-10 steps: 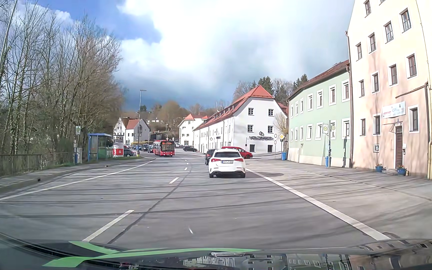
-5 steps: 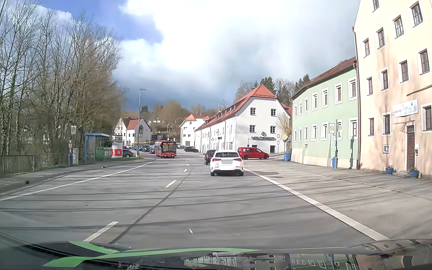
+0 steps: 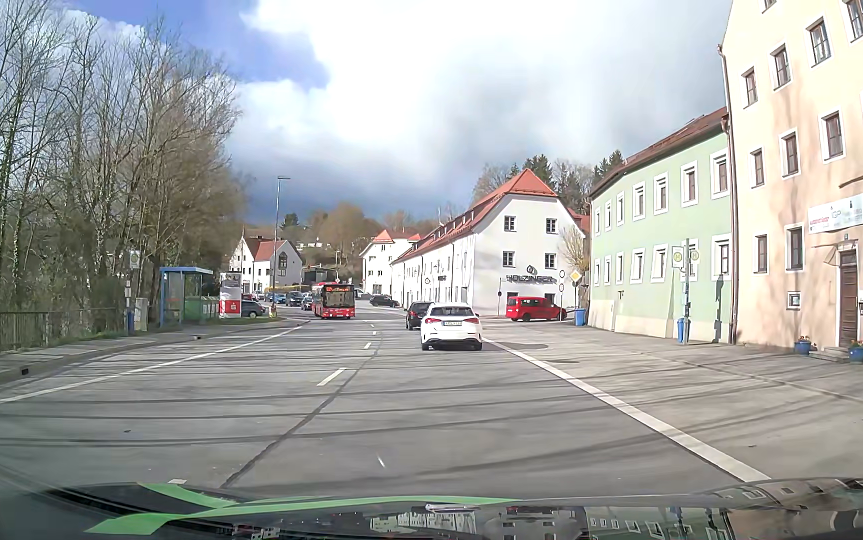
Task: Follow the waypoints while adhering to traffic rules and regulations
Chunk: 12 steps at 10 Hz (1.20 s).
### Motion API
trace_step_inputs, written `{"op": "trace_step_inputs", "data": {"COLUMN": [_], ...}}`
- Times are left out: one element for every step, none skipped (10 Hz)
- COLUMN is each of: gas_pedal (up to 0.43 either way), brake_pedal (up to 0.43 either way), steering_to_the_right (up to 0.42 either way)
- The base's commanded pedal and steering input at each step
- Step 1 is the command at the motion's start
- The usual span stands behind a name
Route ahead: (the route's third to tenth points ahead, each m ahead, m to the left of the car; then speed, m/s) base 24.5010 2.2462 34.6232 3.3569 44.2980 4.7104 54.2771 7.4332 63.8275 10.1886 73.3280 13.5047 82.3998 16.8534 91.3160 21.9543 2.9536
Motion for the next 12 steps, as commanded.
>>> {"op": "trace_step_inputs", "data": {"gas_pedal": [0.138,0.150,0.169,0.177,0.189,0.197,0.197,0.209,0.209,0.220,0.240,0.240], "brake_pedal": [0.000,0.000,0.000,0.000,0.000,0.000,0.000,0.000,0.000,0.000,0.000,0.000], "steering_to_the_right": [-0.015,-0.015,-0.015,-0.015,-0.015,-0.015,-0.015,-0.017,-0.019,-0.020,-0.020,-0.020]}}
